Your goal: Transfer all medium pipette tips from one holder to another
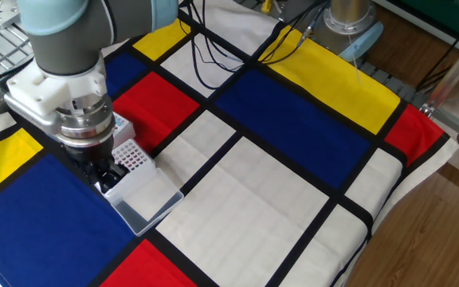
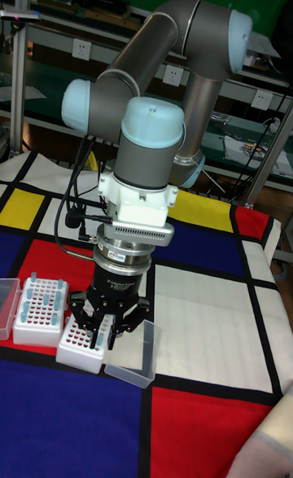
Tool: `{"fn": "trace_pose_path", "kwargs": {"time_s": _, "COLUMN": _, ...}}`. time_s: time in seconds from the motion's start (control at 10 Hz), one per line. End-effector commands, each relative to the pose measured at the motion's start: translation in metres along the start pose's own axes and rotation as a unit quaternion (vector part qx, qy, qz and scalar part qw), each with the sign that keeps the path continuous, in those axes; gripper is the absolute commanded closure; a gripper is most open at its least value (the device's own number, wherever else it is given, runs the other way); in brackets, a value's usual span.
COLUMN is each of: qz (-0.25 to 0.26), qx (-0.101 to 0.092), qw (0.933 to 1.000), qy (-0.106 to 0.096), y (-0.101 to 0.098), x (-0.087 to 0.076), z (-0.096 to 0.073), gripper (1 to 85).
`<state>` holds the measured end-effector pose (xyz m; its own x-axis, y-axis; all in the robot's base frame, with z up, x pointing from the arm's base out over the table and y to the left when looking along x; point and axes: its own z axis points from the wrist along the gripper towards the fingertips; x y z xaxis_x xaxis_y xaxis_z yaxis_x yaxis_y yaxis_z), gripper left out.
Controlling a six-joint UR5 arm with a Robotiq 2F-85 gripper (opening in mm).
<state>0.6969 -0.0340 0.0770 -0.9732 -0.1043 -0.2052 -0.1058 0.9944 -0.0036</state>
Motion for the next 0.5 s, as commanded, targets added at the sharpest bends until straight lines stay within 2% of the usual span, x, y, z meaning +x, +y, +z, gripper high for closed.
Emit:
{"fn": "trace_pose_path", "kwargs": {"time_s": 0.0, "qz": 0.003, "qx": -0.003, "qw": 1.0, "qy": -0.009, "y": 0.0004, "x": -0.0027, "z": 0.0082, "gripper": 54.7}}
{"fn": "trace_pose_path", "kwargs": {"time_s": 0.4, "qz": 0.009, "qx": -0.001, "qw": 0.9999, "qy": -0.01, "y": -0.0007, "x": 0.0014, "z": 0.0106, "gripper": 56.0}}
